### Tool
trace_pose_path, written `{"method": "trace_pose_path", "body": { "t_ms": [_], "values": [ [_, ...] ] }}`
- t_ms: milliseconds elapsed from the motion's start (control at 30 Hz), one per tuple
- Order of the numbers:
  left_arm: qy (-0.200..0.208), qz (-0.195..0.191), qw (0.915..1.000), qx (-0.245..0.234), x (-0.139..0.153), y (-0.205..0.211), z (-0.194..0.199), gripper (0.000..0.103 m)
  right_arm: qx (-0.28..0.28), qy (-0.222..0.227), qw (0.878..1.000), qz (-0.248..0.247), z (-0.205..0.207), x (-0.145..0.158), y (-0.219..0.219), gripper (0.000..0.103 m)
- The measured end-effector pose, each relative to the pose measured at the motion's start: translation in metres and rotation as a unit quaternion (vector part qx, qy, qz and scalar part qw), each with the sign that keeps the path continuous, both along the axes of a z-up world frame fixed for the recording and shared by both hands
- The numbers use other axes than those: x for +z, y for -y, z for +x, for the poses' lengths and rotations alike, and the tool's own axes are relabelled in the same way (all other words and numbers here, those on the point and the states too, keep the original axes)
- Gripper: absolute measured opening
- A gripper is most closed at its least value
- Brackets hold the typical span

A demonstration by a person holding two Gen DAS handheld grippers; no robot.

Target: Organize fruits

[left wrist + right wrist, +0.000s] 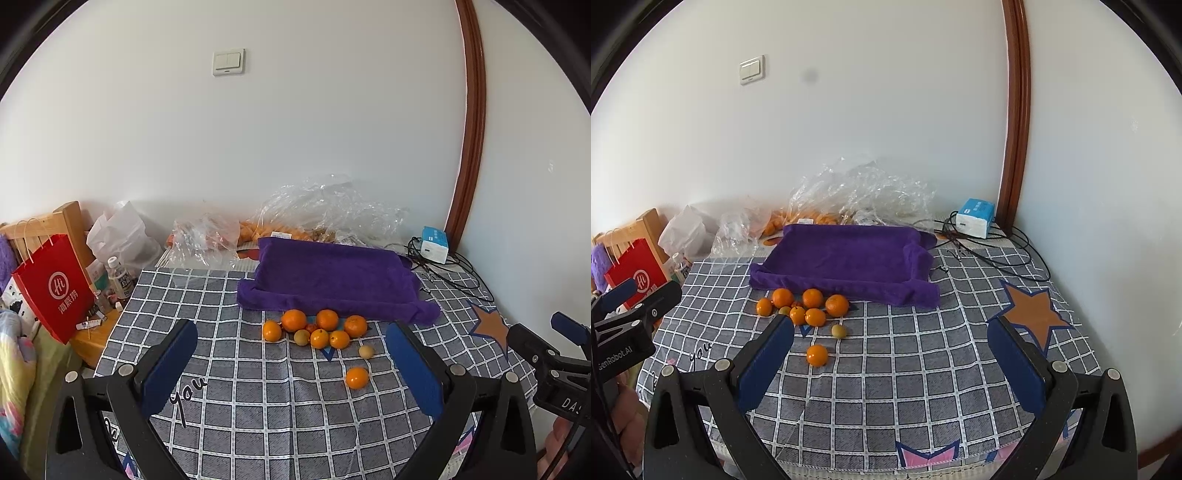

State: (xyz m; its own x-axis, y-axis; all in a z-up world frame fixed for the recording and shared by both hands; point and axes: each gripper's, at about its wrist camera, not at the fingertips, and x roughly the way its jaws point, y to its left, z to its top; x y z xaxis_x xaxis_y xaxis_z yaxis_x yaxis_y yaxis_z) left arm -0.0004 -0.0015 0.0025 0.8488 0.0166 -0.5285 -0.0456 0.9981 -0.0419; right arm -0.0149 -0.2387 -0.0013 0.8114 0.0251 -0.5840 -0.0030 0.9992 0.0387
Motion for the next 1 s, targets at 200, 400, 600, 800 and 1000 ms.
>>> {"method": "trace_pose_path", "body": {
  "t_ms": [200, 400, 600, 800, 1000],
  "values": [
    [0.002, 0.001, 1.0, 0.001, 0.0023, -0.0006, 0.0002, 0.103, -0.001, 0.003, 1.0, 0.003, -0.0008, 0.0, 0.001, 0.103],
    [0.002, 0.0, 1.0, 0.002, 0.0027, -0.0004, 0.0006, 0.103, -0.001, 0.002, 1.0, 0.007, -0.0005, -0.0016, 0.0029, 0.103],
    [0.003, 0.0, 1.0, 0.001, 0.0033, 0.001, -0.0006, 0.103, -0.002, 0.002, 1.0, 0.004, -0.0014, -0.0014, 0.0028, 0.103],
    [0.004, 0.001, 1.0, -0.001, 0.004, 0.0024, -0.0027, 0.103, -0.004, 0.002, 1.0, 0.004, -0.0022, -0.0026, 0.0033, 0.103],
    [0.005, 0.001, 1.0, 0.0, 0.0049, 0.0026, -0.0025, 0.103, -0.007, 0.002, 1.0, 0.008, -0.0012, -0.001, 0.0051, 0.103]
  ]
}}
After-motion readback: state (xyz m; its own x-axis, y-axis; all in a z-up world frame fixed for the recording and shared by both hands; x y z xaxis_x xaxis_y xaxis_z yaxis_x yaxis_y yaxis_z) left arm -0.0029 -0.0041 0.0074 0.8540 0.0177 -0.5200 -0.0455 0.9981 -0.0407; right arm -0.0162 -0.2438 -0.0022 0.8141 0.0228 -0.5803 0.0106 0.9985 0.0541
